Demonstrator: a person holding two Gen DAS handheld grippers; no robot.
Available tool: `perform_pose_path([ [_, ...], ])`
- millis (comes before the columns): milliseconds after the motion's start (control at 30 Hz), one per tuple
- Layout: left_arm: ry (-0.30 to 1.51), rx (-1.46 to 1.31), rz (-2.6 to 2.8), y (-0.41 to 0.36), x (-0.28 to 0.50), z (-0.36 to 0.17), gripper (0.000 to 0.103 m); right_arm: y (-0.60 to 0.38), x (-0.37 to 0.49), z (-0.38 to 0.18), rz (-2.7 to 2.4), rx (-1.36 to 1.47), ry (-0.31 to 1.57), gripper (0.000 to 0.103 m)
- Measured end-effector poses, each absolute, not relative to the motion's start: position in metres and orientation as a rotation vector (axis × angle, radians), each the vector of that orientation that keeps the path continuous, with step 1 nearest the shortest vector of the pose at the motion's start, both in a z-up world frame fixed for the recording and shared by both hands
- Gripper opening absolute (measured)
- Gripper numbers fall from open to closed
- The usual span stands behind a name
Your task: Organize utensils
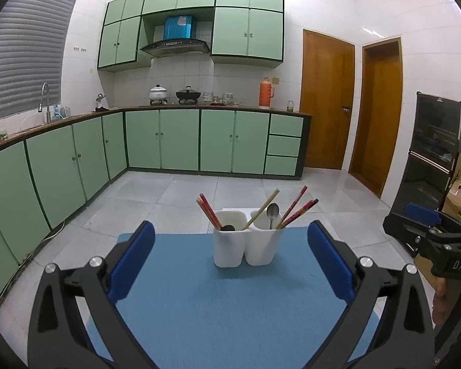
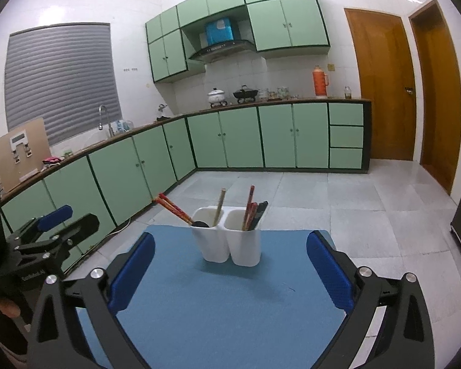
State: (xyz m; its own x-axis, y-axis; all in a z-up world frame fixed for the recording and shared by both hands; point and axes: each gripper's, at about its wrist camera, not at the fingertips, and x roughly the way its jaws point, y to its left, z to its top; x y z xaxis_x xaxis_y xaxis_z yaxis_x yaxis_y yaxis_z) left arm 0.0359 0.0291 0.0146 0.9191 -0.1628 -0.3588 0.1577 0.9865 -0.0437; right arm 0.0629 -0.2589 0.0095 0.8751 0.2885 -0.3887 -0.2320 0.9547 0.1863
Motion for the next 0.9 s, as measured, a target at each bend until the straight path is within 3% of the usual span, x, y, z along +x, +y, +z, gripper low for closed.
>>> perform_pose_path([
  [900,0.326,0.016,-0.173,0.018,-0.005,0.030,0.096,-0.248,0.026,0.029,0.303,0.096,0.360,0.097],
])
